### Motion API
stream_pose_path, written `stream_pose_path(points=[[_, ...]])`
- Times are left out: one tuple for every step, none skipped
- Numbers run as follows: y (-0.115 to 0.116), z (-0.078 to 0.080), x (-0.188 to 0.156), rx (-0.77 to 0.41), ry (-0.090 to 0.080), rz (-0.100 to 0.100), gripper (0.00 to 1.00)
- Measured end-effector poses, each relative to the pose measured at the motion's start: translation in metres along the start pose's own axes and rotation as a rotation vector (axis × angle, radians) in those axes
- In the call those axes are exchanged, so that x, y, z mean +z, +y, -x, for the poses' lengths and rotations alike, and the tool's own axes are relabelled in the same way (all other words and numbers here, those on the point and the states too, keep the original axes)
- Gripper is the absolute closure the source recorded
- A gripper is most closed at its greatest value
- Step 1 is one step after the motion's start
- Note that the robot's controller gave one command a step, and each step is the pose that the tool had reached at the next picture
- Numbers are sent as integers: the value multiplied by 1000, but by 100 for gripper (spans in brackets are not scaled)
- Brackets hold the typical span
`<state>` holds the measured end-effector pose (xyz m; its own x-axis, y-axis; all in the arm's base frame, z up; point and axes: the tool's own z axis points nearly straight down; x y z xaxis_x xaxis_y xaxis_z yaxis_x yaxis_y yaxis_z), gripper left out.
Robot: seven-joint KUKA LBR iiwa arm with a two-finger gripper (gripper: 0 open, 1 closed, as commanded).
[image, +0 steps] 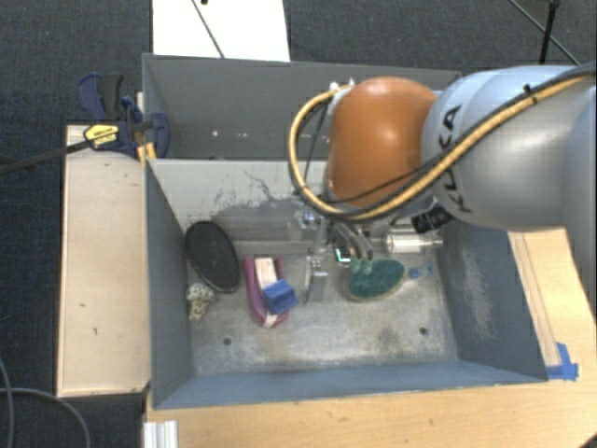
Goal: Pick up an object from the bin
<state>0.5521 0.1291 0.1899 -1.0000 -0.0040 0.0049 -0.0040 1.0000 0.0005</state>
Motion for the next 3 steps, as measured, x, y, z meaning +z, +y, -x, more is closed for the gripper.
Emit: stream_pose_path(points=[[6,-15,95,107,1,-1,0],[14,-12,118,82,-1,-3,0],[15,-12,116,86,-2,1,100]])
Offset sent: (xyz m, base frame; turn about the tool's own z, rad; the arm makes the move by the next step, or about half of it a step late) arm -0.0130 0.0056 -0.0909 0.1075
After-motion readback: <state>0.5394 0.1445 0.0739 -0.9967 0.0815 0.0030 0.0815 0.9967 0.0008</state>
